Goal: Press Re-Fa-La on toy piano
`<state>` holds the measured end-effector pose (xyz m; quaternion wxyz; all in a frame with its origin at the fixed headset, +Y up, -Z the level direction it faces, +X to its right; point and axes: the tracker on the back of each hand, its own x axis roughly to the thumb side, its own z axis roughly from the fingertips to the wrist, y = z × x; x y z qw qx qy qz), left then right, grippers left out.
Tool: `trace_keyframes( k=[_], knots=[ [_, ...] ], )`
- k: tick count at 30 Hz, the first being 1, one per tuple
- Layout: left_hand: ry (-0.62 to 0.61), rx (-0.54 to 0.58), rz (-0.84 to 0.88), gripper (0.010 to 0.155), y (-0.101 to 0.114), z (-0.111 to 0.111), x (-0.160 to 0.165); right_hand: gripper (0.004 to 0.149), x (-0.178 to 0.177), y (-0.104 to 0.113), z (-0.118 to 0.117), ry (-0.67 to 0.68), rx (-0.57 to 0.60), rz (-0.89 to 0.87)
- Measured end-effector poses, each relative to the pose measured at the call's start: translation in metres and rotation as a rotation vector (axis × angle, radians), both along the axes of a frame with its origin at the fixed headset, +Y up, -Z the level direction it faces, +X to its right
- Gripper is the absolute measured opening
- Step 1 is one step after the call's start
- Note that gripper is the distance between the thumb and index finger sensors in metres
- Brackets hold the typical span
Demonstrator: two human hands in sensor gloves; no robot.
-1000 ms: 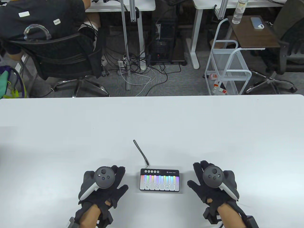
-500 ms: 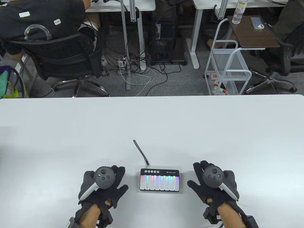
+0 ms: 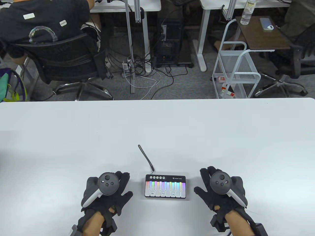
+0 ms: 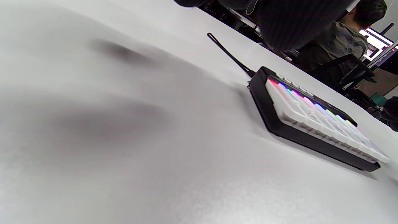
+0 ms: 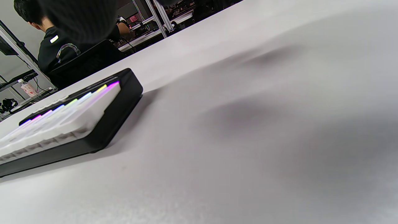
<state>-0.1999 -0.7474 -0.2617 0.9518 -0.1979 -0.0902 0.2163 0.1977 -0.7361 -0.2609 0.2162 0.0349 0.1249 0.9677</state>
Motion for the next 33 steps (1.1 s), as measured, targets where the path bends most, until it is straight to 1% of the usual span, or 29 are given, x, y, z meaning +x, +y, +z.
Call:
trace_keyframes(
  k=[6,12,16,23,33],
  knots=[
    [0.000,0.000,0.000,0.077,0.000,0.000,0.000,0.079,-0.001,0.000,0.000,0.005,0.000,0.003],
    [-0.001,0.000,0.000,0.077,0.000,0.001,-0.001,0.079,-0.015,0.006,0.002,0.065,0.033,0.030],
    [-0.001,0.001,0.000,0.077,0.000,0.001,0.000,0.079,-0.036,0.012,0.005,0.138,0.059,0.065],
    [-0.002,0.002,0.003,0.077,0.001,0.000,0.000,0.078,-0.079,0.020,0.012,0.270,0.064,0.111],
    [-0.003,0.002,0.006,0.077,0.001,0.000,0.000,0.074,-0.135,0.021,0.012,0.409,0.068,0.186]
  ],
)
